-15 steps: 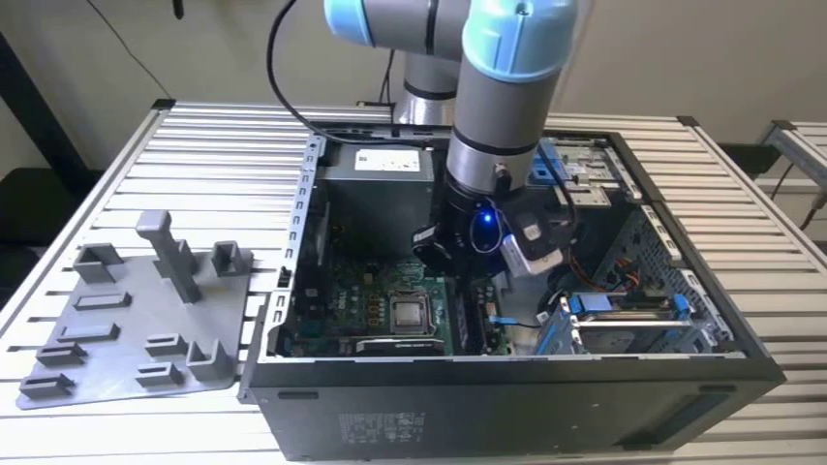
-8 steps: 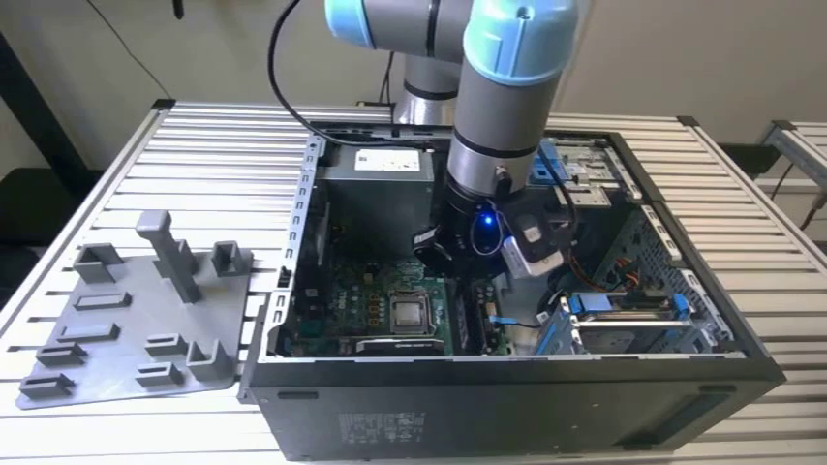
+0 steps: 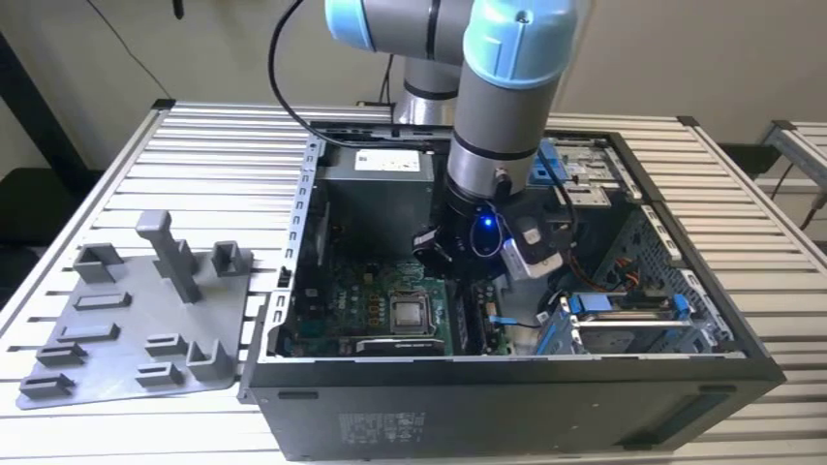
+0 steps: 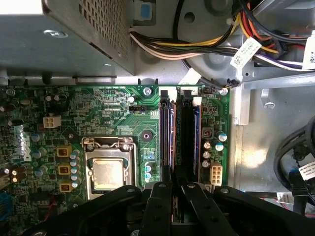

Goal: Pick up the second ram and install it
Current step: 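Insert the second ram into the second slot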

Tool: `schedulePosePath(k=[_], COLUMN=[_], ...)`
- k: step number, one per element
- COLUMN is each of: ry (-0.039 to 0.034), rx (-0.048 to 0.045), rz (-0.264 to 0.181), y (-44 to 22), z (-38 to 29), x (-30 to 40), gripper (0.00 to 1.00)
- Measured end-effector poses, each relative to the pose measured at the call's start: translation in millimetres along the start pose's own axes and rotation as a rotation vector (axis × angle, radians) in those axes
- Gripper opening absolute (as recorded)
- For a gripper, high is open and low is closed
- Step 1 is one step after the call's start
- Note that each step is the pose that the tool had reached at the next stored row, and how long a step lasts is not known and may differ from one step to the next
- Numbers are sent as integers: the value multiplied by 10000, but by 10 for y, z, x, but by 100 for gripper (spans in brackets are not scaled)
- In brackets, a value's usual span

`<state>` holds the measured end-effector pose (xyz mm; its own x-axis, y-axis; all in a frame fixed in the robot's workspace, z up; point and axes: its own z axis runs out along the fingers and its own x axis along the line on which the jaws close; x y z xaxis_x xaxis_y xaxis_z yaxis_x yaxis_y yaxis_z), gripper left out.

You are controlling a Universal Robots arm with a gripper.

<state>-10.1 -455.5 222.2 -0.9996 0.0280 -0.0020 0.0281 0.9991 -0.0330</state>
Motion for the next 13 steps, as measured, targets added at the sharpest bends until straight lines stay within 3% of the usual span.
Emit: schedulePosePath(k=[13], ry=[-7], rx=[-1], rz=[-194], y=[0], z=[3], x=[-3], gripper=[14])
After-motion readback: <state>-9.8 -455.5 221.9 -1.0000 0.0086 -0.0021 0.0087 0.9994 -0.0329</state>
